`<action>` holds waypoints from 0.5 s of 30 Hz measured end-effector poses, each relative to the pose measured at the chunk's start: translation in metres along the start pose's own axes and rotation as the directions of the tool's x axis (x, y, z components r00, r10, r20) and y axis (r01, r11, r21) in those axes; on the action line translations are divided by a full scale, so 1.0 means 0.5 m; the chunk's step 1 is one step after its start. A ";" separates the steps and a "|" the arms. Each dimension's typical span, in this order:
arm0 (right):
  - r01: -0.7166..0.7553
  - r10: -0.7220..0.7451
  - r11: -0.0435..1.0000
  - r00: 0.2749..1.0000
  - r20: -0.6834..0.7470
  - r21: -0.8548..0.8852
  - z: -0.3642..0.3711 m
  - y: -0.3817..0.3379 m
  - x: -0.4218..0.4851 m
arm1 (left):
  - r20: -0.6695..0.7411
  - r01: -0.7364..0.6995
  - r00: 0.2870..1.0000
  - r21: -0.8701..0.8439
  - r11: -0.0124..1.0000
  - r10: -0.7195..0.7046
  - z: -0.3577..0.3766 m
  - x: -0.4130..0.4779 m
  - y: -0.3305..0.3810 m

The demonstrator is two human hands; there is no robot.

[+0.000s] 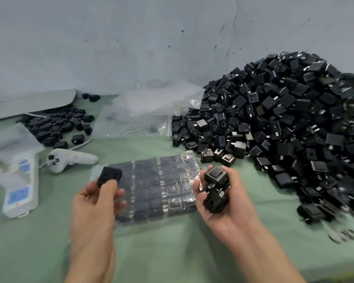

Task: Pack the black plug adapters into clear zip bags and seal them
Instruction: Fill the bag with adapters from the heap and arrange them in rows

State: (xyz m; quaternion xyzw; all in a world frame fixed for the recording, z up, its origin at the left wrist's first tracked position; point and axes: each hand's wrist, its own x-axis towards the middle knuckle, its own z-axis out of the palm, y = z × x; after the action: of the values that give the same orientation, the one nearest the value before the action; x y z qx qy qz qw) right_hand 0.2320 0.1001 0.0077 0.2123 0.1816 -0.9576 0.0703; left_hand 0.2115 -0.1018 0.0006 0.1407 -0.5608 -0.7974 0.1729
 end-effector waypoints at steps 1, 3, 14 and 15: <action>-0.009 0.008 0.999 1.000 -0.017 -0.038 -0.003 0.005 -0.004 | -0.042 -0.013 0.999 0.019 1.000 0.014 -0.021 0.009 0.009; -0.023 0.021 0.996 1.000 -0.021 -0.088 -0.007 0.012 -0.008 | -0.128 -0.044 0.991 0.044 0.998 0.049 -0.064 0.025 0.024; -0.079 0.083 0.993 0.996 0.038 -0.092 0.031 0.024 0.023 | -0.149 0.075 0.988 0.201 0.977 -0.045 -0.192 0.092 -0.005; -0.039 0.044 0.991 0.998 0.037 -0.129 0.035 0.020 0.029 | -0.139 0.083 0.989 0.237 0.968 -0.051 -0.195 0.098 -0.009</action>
State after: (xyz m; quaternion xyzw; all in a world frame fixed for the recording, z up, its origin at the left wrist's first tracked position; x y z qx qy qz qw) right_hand 0.2143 0.0834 0.0130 0.1923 0.2370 -0.9462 0.1075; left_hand 0.2075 -0.2042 -0.0376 0.2322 -0.6362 -0.7172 0.1642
